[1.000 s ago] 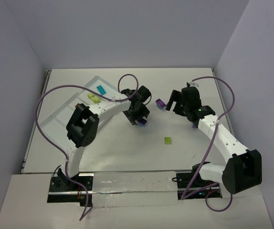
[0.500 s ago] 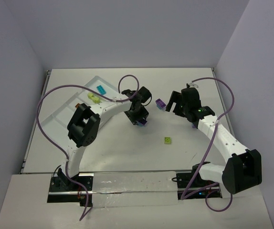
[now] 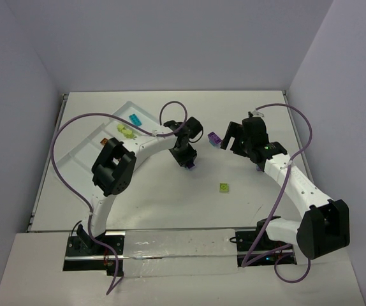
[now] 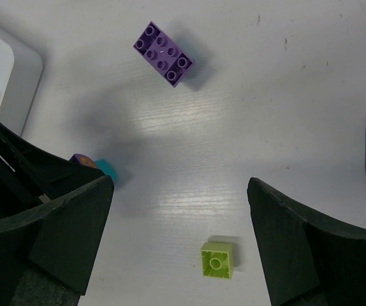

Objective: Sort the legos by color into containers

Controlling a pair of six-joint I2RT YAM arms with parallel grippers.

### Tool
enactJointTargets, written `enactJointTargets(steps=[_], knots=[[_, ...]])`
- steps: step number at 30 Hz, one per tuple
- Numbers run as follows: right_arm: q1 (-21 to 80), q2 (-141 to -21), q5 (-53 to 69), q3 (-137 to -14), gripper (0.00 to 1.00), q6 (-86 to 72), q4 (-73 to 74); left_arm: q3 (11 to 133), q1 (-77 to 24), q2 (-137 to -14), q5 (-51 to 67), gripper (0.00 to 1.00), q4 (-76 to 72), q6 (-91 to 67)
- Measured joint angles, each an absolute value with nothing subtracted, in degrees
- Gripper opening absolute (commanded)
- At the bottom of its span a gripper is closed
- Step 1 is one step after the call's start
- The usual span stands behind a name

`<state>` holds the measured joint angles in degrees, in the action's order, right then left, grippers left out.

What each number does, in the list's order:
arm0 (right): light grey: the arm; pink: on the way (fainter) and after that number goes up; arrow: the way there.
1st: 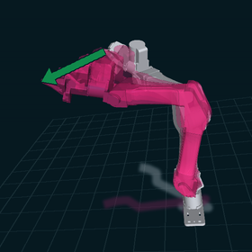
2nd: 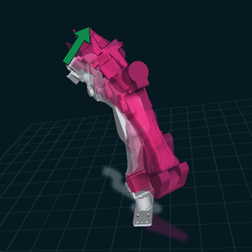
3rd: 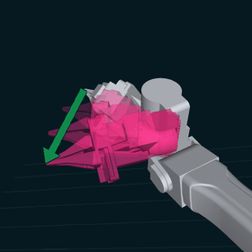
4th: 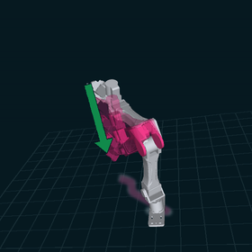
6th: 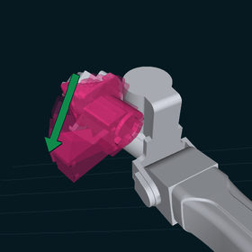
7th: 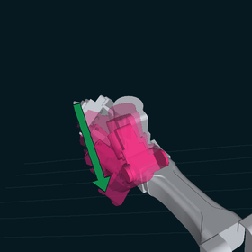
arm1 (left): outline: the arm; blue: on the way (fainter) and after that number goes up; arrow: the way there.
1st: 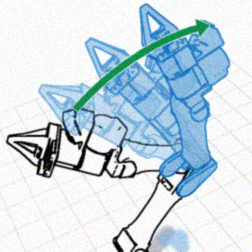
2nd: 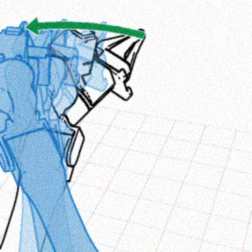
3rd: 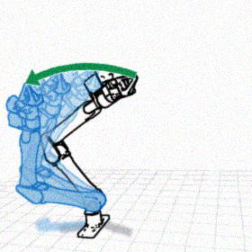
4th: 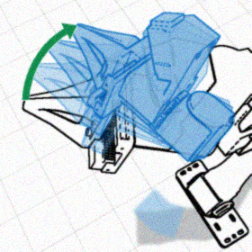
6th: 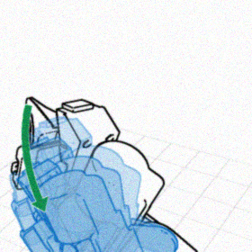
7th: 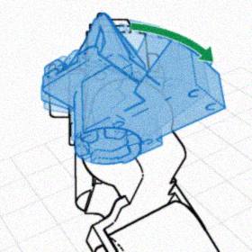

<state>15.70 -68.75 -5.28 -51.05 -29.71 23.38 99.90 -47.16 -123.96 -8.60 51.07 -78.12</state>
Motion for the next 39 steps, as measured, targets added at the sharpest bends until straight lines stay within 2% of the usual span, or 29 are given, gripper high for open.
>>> enactJointTargets(steps=[7, 11, 16, 19, 23, 29, 33, 39], knots=[[15.7, -68.8, -3.7, -51.0, 0.92, -29.6, 23.1, 99.4, -46.8, -121.7, -7.7, 0.0, 50.2, -69.3], [15.7, -68.7, 0.5, -50.9, 0.93, -28.4, 22.3, 94.6, -45.3, -113.7, -3.5, 0.0, 43.7, -59.8], [15.7, -69.7, 7.4, -52.5, 0.93, -25.5, 22.6, 79.2, -37.1, -96.1, 12.6, 0.0, 26.6, -50.3], [15.6, -68.9, 13.9, -52.7, 0.93, -23.6, 21.4, 74.9, -30.8, -89.3, 21.7, 0.0, 18.2, -45.9], [15.6, -66.2, 24.1, -52.6, 0.95, -22.1, 17.1, 74.9, -29.0, -87.5, 33.6, 0.0, 10.9, -40.4], [15.8, -60.1, 38.6, -48.4, 0.94, -25.1, 1.6, 71.2, -29.8, -87.2, 49.1, 0.0, 1.8, -38.3], [15.9, -59.7, 43.5, -47.2, 0.89, -28.0, -5.2, 70.1, -29.8, -87.0, 53.6, 0.0, 0.1, -37.1], [15.9, -62.5, 48.4, -47.2, 0.88, -32.4, -11.9, 70.1, -29.8, -86.7, 57.4, 0.0, -0.5, -35.6]])
